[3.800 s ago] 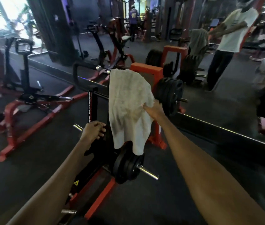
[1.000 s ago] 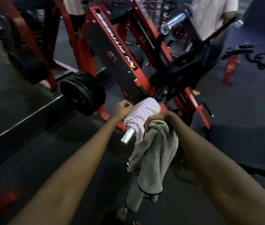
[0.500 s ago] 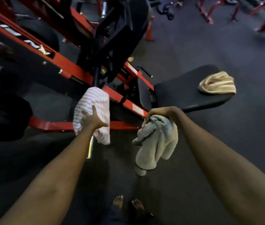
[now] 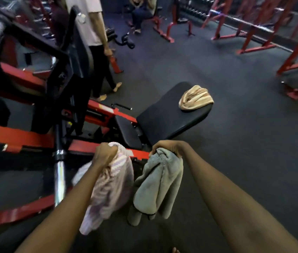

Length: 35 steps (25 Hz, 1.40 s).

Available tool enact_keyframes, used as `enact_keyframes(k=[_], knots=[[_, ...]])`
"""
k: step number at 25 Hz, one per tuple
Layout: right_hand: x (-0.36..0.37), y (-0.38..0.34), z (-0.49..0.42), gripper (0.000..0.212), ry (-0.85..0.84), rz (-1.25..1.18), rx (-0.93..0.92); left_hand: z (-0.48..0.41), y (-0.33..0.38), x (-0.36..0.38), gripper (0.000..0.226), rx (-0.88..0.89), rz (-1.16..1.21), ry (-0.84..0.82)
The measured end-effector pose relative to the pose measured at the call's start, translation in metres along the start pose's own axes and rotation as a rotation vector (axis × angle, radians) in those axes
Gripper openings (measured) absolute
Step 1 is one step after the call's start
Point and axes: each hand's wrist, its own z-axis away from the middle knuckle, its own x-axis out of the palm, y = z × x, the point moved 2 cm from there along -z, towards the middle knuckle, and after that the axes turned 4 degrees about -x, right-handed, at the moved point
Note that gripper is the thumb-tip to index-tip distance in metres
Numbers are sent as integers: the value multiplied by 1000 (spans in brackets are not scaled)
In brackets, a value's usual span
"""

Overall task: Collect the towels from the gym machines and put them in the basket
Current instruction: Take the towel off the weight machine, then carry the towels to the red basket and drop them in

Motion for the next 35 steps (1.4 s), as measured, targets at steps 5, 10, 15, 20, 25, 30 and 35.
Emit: enact_keyframes(k=[5, 10, 15, 20, 25, 30, 35], knots=[[-103, 48, 61, 23, 101, -179, -14, -2, 138, 49, 36, 194, 107, -70], [-220, 131, 132, 25, 329, -405, -78, 19, 280, 132, 41, 378, 76, -256], [-320, 223, 209, 30, 970, -564, -144, 69, 404, 219, 53, 503, 112, -409], [-396, 311, 262, 28, 1394, -848, -202, 92, 515, 301, 59, 607, 165, -483], [-480, 387, 303, 43, 1723, -937, -77, 95, 629, 390, 62, 717, 239, -595], [-557, 423, 347, 30, 1877, -993, 67, 98, 745, 460, 41, 818, 255, -662], [-636, 480, 370, 28, 1948, -1042, 173, 98, 852, 538, 41, 856, 258, -722]])
